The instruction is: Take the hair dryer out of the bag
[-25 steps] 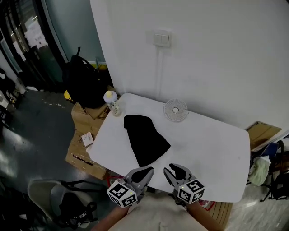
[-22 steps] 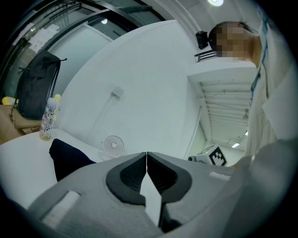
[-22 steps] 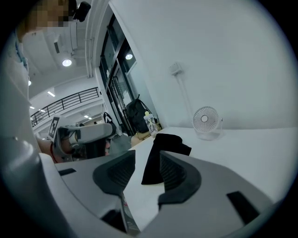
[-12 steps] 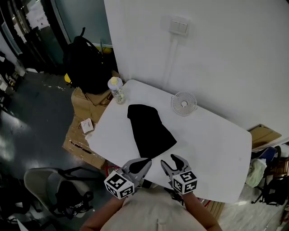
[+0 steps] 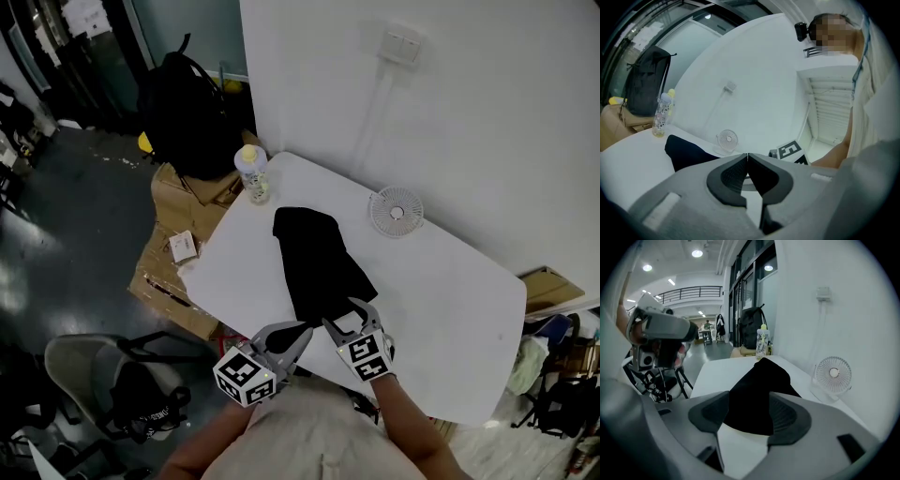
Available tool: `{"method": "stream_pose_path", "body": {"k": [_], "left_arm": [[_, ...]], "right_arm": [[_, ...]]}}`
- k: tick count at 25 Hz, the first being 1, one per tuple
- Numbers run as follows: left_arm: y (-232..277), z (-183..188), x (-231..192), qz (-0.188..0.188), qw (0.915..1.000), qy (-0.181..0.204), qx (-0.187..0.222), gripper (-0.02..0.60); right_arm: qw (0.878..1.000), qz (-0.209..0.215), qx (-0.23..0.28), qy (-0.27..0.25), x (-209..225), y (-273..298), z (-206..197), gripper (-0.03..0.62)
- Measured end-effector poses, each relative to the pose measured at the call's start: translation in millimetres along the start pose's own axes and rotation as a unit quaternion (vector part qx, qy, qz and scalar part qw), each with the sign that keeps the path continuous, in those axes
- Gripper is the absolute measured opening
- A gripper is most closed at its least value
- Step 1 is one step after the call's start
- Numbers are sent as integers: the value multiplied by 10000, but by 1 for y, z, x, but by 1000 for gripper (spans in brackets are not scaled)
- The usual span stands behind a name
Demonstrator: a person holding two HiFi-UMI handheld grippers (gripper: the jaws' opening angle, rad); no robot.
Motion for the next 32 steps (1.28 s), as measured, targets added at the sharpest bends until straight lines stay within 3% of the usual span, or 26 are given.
{"method": "stream_pose_path", "body": {"k": [5,10,15,18,23,32], "left_arm": [[-8,4,-11,148,9999,-34,47,11],[-15,2,-19,238,9997,-88,24,11],[-15,1,-23,229,9997,-120,-31,11],[-11,3,-24,184,9998,-105,-44,11],[-3,4,-22,110,9999,-74,-70,11],[7,0,-13,-20,9998,-65,-177,11]], "right_arm": [[9977,-16,-648,-221,-4,29,-11,275],[9907,-430,-1259,-281,-2,43,-29,268],[9886,-651,-1303,-379,-1,43,-29,81],[9904,-592,-1234,-189,-2,40,-30,31],[9933,-352,-1094,130,-3,27,-36,26],[9918,171,-1258,178,-9,-15,-74,25]]}}
Point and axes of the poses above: the fingertips, and each gripper's own axes: y forward along the fingers, x to its right, z out of its top, the point moved 7 cm from there along -y, backward along the fingers, and after that the axes turned 14 degrees about -y, right-handed, at the moved point
